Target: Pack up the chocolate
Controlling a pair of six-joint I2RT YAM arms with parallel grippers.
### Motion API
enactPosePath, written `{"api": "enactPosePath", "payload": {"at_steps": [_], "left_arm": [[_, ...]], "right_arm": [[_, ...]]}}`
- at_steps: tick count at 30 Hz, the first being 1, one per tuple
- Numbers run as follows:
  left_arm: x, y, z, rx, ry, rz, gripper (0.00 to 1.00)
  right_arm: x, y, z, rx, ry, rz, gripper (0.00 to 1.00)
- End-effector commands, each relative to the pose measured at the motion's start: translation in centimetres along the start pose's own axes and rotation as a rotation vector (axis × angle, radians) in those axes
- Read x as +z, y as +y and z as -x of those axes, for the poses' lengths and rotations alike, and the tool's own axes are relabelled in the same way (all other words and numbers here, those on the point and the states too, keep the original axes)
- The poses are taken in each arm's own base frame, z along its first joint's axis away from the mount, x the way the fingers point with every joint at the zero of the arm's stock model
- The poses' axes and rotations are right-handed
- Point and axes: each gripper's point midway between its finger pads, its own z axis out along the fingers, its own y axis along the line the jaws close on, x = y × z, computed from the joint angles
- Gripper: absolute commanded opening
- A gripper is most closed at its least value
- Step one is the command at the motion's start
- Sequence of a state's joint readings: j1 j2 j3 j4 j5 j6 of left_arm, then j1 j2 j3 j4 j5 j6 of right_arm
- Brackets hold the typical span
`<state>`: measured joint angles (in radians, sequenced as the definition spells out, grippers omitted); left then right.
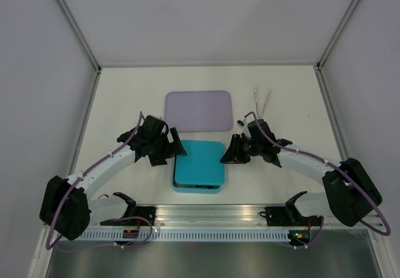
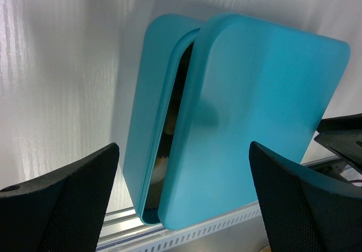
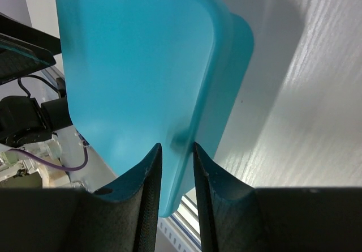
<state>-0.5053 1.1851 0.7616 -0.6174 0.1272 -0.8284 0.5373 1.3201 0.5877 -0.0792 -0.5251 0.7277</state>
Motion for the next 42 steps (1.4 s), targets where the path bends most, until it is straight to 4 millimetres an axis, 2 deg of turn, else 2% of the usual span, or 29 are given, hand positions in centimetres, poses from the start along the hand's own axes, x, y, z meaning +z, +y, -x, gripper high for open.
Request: {"api": "enactPosePath", "payload": {"at_steps": [1, 4, 16, 20, 27, 29, 30, 33, 34, 36, 37, 39, 40, 42], "left_arm": [[0.4, -0.5, -0.4, 0.002, 0.017, -0.039, 1.0], [0.6, -0.3, -0.8, -0.004, 0.029, -0.049, 0.99], [0.8, 0.1, -2.2, -0.024, 0.056, -0.08, 0.84], [0.2, -0.1, -2.6, -0.028, 0.055, -0.11, 0.8], [-1.0, 0.2, -2.5, -0.025, 0.027, -0.107, 0.78], [-1.2, 0.7, -2.4, -0.019, 0.012, -0.082, 0.79], [-1.5, 0.9, -2.4, -0.016, 0.011, -0.074, 0.82], [-2.3, 1.4, -2.6, -0.008, 0.008, -0.049, 0.89], [-2.4, 1.6, -2.8, -0.006, 0.011, -0.046, 0.91], [-2.4, 2.2, -3.4, -0.008, 0.026, -0.034, 0.93], [-2.5, 2.3, -3.9, -0.012, 0.043, -0.04, 0.93], [-2.1, 3.2, -5.1, -0.025, 0.075, -0.032, 0.93], [-2.2, 3.2, -5.5, -0.032, 0.084, -0.042, 0.93], [-1.9, 4.1, -6.5, -0.05, 0.106, -0.031, 0.92]], "right_arm": [[0.2, 1.0, 1.1, -0.05, -0.034, -0.019, 0.34], [0.4, 1.2, 0.7, -0.072, -0.031, -0.041, 0.33], [0.4, 1.7, -1.0, -0.136, -0.011, -0.088, 0.3], [0.1, 1.9, -1.6, -0.162, -0.008, -0.104, 0.3], [-1.4, 2.7, -1.3, -0.221, -0.035, -0.114, 0.45], [-1.9, 2.8, -0.8, -0.232, -0.061, -0.132, 0.48], [-2.0, 2.6, -0.2, -0.237, -0.088, -0.155, 0.49], [-2.2, 3.8, 1.7, -0.276, -0.131, -0.158, 0.5], [-2.3, 5.2, 2.8, -0.311, -0.157, -0.138, 0.51], [-1.6, 5.3, 4.0, -0.333, -0.167, -0.167, 0.52], [-1.7, 5.9, 5.6, -0.369, -0.206, -0.184, 0.54], [-0.5, 5.1, 6.8, -0.371, -0.203, -0.245, 0.55], [-0.4, 5.9, 7.8, -0.382, -0.216, -0.244, 0.56], [1.1, 4.9, 8.2, -0.373, -0.182, -0.282, 0.56]]}}
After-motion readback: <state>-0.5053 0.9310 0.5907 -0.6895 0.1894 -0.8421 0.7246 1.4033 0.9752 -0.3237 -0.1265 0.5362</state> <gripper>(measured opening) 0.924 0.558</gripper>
